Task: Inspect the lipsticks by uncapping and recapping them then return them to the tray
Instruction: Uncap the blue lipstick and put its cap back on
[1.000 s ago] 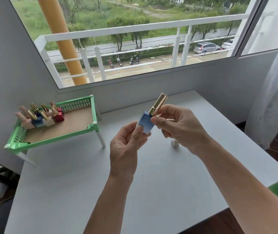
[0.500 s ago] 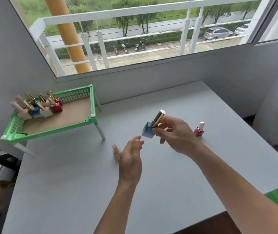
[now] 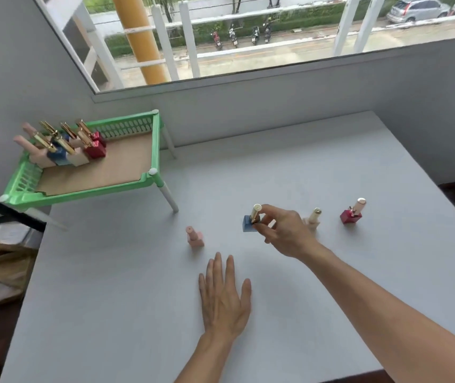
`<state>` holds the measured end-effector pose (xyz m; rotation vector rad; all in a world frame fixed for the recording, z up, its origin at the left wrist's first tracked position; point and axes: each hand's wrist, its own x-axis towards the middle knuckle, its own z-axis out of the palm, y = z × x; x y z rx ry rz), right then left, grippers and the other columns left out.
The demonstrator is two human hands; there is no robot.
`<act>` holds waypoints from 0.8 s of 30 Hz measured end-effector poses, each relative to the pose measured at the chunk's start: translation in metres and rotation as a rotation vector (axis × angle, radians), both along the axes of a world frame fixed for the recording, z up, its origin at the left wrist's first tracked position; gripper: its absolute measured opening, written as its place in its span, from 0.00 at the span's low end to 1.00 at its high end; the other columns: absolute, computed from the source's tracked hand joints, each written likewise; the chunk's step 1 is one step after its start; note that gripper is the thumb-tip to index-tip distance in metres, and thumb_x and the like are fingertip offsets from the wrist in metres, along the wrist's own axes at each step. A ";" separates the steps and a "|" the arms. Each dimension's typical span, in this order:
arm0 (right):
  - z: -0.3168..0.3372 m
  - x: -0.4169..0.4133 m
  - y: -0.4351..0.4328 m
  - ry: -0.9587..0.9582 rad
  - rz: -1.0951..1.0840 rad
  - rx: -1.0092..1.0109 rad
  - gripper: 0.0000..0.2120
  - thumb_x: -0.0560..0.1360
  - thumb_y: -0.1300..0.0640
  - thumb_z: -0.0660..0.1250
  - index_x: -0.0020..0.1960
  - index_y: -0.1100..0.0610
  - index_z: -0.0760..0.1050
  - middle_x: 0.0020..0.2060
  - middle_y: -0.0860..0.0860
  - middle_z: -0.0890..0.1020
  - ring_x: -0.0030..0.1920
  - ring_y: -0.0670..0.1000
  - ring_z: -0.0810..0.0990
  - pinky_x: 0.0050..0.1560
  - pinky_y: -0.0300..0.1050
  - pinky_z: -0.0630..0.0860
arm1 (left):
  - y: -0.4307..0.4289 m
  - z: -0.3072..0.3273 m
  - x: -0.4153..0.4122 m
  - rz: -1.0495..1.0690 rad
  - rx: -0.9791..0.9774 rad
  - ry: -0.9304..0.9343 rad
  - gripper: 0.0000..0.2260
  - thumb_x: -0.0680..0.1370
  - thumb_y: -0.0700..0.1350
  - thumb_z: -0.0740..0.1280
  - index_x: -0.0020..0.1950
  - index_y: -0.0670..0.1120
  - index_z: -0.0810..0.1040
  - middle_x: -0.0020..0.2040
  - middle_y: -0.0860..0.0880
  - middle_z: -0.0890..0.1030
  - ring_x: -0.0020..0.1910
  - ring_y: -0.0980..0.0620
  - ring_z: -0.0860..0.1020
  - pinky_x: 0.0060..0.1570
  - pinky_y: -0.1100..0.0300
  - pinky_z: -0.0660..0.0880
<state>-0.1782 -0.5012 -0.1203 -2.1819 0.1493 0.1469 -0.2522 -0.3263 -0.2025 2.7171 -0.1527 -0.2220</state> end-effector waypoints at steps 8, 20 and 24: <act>-0.032 0.012 -0.004 0.050 0.107 -0.091 0.05 0.75 0.52 0.65 0.47 0.42 0.74 0.39 0.45 0.81 0.36 0.55 0.81 0.41 0.45 0.76 | -0.003 -0.003 0.000 -0.016 0.041 -0.063 0.29 0.76 0.58 0.52 0.75 0.47 0.61 0.76 0.46 0.60 0.75 0.46 0.58 0.72 0.51 0.45; -0.051 0.013 -0.004 0.025 0.111 -0.124 0.06 0.74 0.49 0.64 0.49 0.39 0.73 0.38 0.44 0.81 0.32 0.45 0.76 0.39 0.43 0.73 | -0.002 -0.006 0.000 -0.019 0.071 -0.062 0.29 0.76 0.58 0.52 0.75 0.48 0.62 0.76 0.46 0.60 0.75 0.47 0.57 0.72 0.50 0.47; -0.054 0.011 -0.006 0.044 0.111 -0.130 0.11 0.75 0.48 0.64 0.56 0.39 0.72 0.40 0.44 0.80 0.33 0.43 0.74 0.41 0.42 0.72 | -0.003 -0.006 0.001 -0.022 0.055 -0.072 0.29 0.76 0.58 0.51 0.75 0.47 0.61 0.77 0.47 0.59 0.76 0.48 0.55 0.72 0.51 0.45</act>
